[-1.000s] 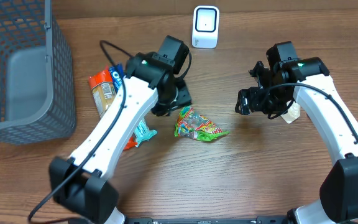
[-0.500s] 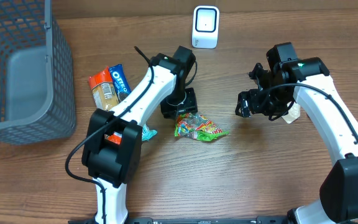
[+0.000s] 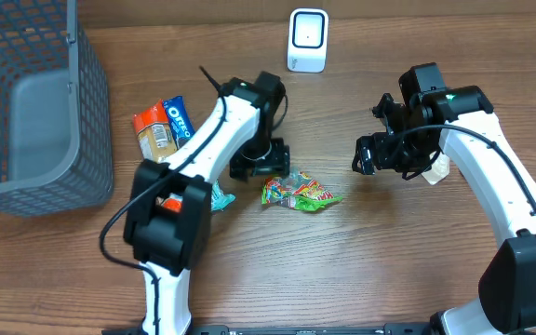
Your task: Scan the item barcode
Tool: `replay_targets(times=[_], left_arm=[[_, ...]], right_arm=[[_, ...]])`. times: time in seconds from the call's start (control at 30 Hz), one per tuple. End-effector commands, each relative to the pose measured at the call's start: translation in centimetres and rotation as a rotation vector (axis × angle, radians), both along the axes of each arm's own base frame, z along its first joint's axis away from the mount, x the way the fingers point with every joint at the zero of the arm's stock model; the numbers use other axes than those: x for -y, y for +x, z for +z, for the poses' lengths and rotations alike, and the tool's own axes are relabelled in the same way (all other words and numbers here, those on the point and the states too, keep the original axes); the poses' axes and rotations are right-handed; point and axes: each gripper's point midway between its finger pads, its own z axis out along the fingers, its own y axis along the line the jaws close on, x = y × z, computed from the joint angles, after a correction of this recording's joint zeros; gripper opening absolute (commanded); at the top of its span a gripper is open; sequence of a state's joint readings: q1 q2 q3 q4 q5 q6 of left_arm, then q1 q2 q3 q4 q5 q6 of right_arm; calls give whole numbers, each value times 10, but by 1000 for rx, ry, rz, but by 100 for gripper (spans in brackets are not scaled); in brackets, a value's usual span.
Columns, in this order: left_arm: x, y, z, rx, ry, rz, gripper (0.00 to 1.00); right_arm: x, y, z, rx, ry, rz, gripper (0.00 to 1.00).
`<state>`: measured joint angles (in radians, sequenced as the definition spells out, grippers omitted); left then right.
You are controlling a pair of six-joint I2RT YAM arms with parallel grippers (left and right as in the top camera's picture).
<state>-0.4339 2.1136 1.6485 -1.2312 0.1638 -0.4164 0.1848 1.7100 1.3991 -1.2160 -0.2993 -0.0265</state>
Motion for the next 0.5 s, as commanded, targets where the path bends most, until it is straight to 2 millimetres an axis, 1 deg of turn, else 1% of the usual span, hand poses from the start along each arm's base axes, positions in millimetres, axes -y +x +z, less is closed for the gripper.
replay_targets(times=[0.0,0.13,0.17,0.23,0.3,0.37,0.4,0.43,0.47], left_arm=[[18,-15,-22,-88,-37,-68,73],[23,-25,-35,-145,-42,-79,68],[24,-26,-37,-153,-46,-78,65],[24,-26,-39,-156,-45,-73,56],[27,-27,-38,-161,-63,-70,45],[31,-28,-36,-173,-89,-61,31],[33,-28,-36,-178,-106,-56,22],[36,-28,-35,-181,-122,-53,9],[40,-29,-34,-185,-144,-49,4]], right_arm=[[0,3,13,46,5,8,89],[0,2,13,45,5,8,89],[0,3,13,45,5,8,89],[0,3,13,47,5,8,89],[0,3,13,47,6,8,89],[0,3,13,47,6,8,89],[-1,4,13,49,6,8,89],[-1,4,13,50,6,8,89],[-1,4,13,50,6,8,89]])
